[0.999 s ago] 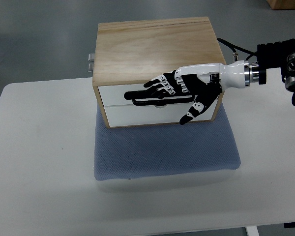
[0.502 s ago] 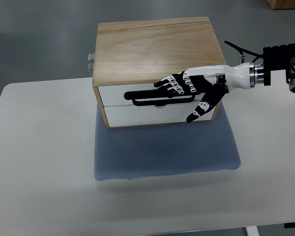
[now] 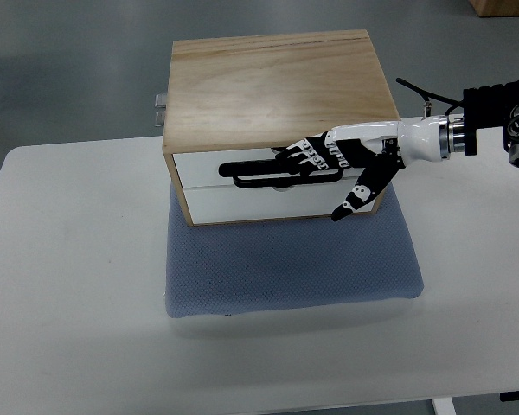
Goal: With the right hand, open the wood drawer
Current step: 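Hook the right hand fingers around the black bar handle, then pull the upper drawer outward toward the robot with the right hand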
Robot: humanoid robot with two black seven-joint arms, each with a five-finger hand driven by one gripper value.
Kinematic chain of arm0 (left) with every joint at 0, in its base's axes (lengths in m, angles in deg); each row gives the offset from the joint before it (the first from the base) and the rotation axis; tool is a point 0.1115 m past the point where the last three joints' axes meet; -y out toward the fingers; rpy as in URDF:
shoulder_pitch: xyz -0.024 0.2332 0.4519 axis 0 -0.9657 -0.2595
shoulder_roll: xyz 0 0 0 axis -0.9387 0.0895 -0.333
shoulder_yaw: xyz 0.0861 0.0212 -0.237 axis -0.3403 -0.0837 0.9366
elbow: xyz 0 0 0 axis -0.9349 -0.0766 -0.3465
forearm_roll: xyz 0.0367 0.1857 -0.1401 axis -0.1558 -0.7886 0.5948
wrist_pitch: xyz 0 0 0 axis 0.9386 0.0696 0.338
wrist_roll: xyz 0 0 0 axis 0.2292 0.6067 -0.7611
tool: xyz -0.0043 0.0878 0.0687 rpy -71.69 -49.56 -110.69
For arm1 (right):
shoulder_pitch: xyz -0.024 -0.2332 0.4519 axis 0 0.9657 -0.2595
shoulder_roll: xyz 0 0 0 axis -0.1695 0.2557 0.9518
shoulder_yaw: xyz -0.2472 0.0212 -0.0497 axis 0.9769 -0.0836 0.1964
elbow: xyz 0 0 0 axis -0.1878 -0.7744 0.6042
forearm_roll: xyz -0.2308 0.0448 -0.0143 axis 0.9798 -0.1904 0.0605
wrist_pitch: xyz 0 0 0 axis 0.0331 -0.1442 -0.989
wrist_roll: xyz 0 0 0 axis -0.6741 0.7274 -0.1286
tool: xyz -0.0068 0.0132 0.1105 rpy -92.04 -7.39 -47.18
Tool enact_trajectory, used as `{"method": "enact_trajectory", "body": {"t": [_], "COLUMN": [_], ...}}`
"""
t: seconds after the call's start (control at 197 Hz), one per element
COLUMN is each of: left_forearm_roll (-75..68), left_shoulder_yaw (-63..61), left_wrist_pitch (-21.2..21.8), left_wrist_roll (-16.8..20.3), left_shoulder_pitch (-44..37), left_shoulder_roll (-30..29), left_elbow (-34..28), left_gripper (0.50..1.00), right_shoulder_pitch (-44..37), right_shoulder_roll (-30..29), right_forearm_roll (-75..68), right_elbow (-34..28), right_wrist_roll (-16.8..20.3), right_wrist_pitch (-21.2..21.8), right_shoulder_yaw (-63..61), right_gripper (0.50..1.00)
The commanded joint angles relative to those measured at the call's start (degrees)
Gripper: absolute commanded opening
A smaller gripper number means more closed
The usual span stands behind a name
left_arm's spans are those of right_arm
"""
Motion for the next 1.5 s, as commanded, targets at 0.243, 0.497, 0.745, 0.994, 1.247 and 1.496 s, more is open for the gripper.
{"method": "enact_trajectory", "body": {"t": [0.243,0.497,0.745,0.994,1.247,1.496], "left_forearm_roll": [0.0,0.0,0.0,0.0,0.0,0.0], "left_shoulder_yaw": [0.0,0.1,0.0,0.0,0.0,0.0], "left_wrist_pitch": [0.0,0.0,0.0,0.0,0.0,0.0], "left_wrist_roll": [0.0,0.0,0.0,0.0,0.0,0.0], "left_shoulder_pitch": [0.0,0.0,0.0,0.0,0.0,0.0], "left_shoulder_roll": [0.0,0.0,0.0,0.0,0.0,0.0], "left_elbow": [0.0,0.0,0.0,0.0,0.0,0.0], "left_gripper": [1.000,1.000,1.000,1.000,1.000,1.000], "right_shoulder_pitch": [0.1,0.2,0.4,1.2,1.5,1.4], "right_shoulder_roll": [-0.3,-0.4,-0.4,-0.4,1.0,2.9], "right_forearm_roll": [0.1,0.1,0.1,0.0,0.0,0.0], "right_elbow": [-0.1,-0.3,-0.9,-1.2,-3.9,-5.5], "right_wrist_roll": [0.0,0.0,0.0,-0.1,-0.2,-0.2], "right_wrist_pitch": [0.0,0.0,0.0,0.0,0.0,0.0], "right_shoulder_yaw": [0.1,0.0,0.1,0.2,0.2,0.3], "right_gripper": [0.952,0.952,0.952,0.952,0.952,0.952]}}
